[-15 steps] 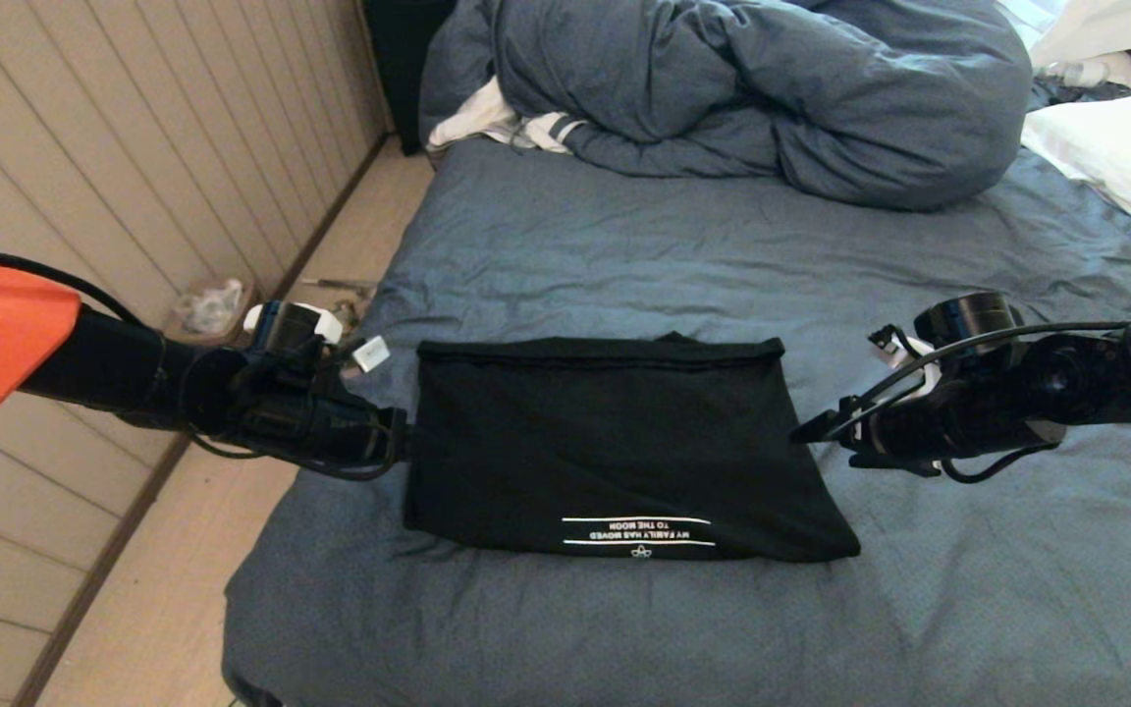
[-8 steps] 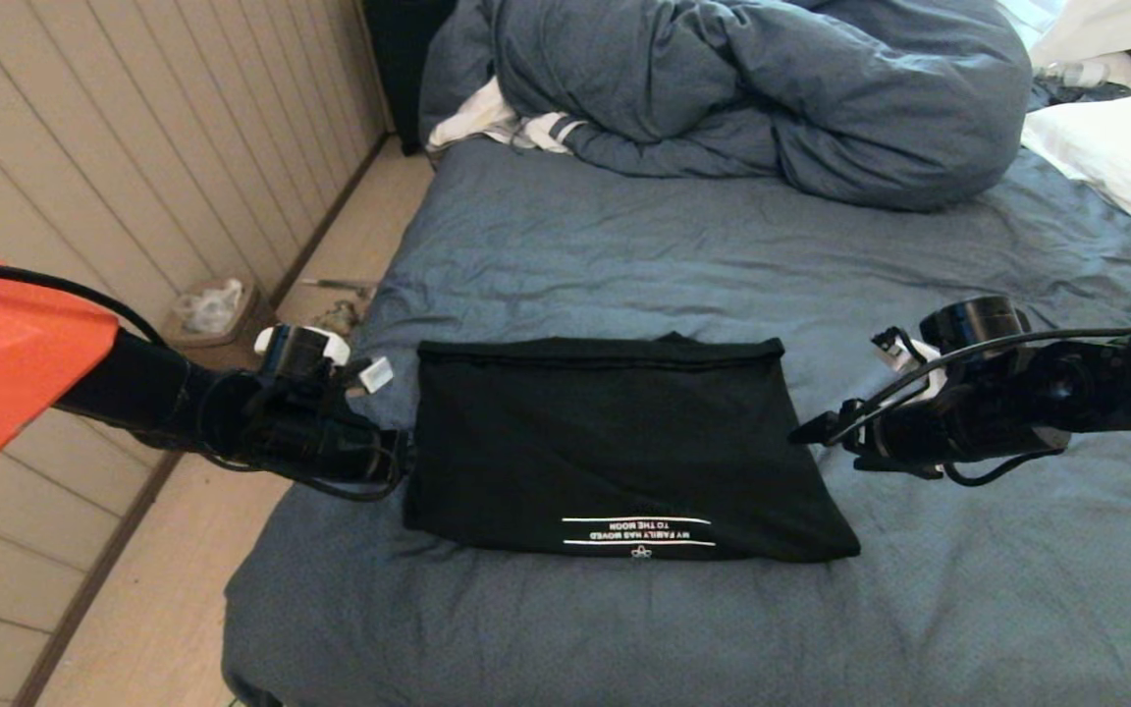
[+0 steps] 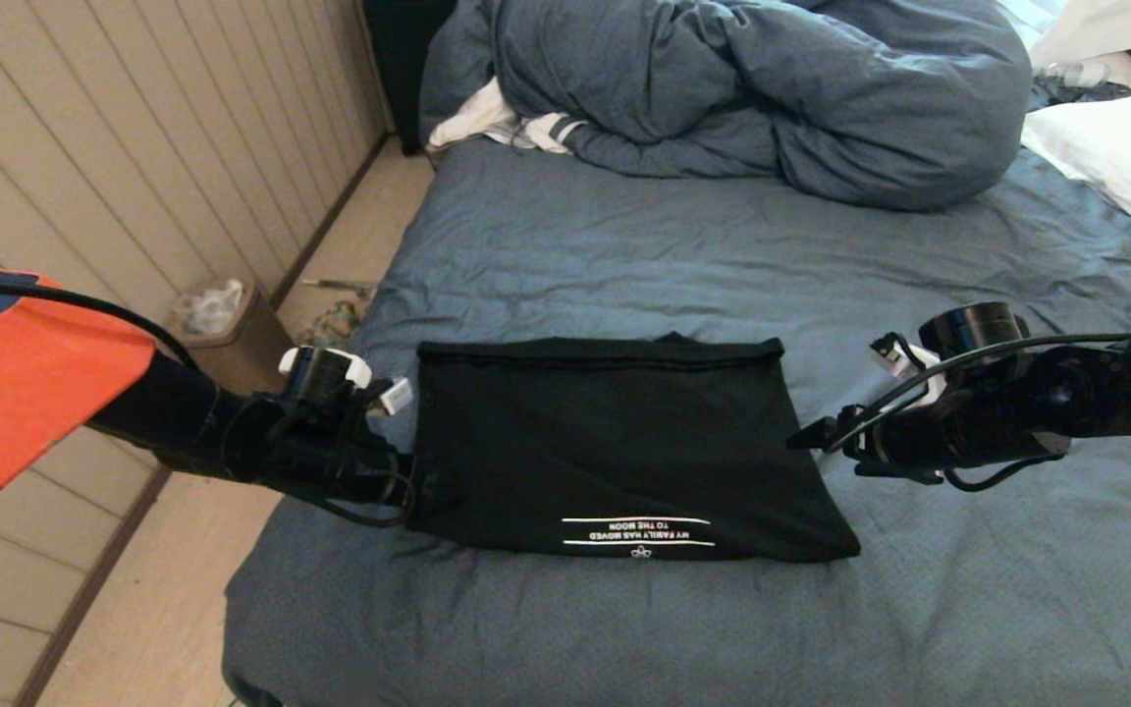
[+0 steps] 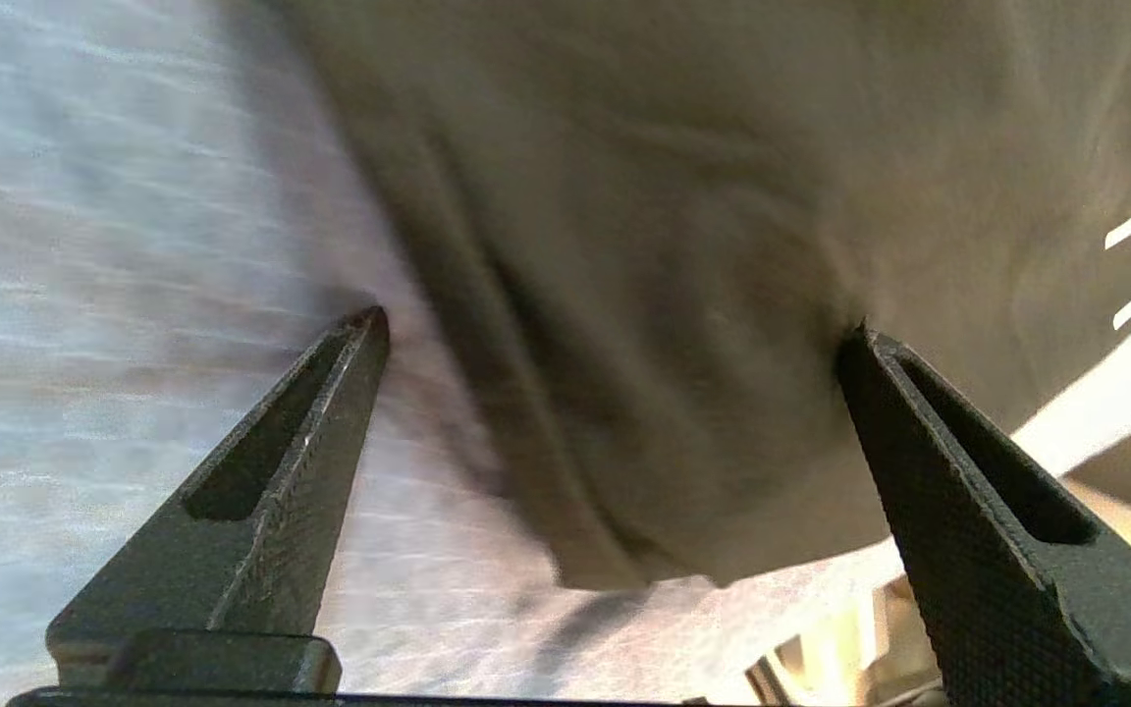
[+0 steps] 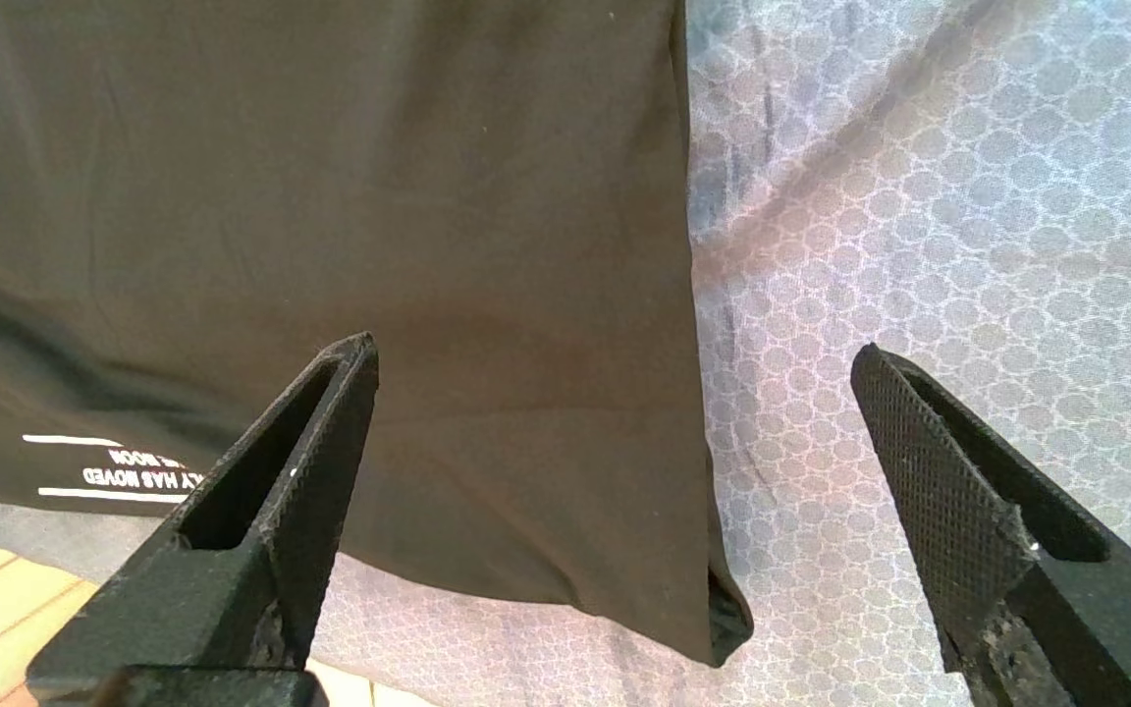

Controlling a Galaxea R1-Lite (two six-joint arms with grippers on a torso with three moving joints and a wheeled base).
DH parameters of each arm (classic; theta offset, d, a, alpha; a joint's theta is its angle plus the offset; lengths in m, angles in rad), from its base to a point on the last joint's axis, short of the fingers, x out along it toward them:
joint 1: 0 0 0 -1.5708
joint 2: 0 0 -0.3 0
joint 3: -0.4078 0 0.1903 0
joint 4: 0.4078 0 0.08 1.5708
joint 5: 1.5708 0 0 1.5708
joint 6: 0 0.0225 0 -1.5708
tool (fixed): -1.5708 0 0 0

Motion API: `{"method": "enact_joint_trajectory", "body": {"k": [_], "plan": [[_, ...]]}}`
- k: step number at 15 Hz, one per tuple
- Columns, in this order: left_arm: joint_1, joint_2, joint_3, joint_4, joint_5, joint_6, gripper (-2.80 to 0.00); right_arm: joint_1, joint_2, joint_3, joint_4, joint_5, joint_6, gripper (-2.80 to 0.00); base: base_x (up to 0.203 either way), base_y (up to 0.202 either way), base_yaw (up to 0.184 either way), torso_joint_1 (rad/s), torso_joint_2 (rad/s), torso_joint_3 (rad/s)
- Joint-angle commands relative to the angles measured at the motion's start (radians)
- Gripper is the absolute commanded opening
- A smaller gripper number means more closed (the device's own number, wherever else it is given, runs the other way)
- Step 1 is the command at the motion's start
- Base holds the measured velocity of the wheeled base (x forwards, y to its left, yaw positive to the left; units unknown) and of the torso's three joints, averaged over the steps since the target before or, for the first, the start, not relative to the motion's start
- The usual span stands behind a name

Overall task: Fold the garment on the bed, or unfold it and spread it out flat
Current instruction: Fold the black T-shirt

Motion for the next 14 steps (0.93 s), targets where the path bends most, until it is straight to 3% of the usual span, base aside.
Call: {"method": "enact_joint_trajectory", "body": {"k": [1, 9, 10, 14], "plan": [[-0.006, 0.018, 0.0, 0.0, -0.002, 0.001, 0.0, 0.0, 0.002, 0.003, 0.0, 0.002, 0.001, 0.0, 0.0, 0.0, 0.0, 0.0, 0.0, 0.0], [-0.021, 0.004, 0.029, -0.002, 0.053, -0.002, 0.0, -0.003, 0.008, 0.001, -0.001, 0.002, 0.001, 0.0, 0.0, 0.0, 0.0, 0.0, 0.0, 0.0], [-0.025, 0.004, 0.029, -0.002, 0.053, -0.002, -2.8, -0.003, 0.008, 0.001, -0.002, 0.002, 0.001, 0.0, 0.0, 0.0, 0.0, 0.0, 0.0, 0.0], [-0.036, -0.019, 0.042, -0.002, 0.05, -0.002, -2.8, -0.003, 0.003, 0.004, -0.001, 0.005, 0.001, 0.0, 0.0, 0.0, 0.0, 0.0, 0.0, 0.0]]}}
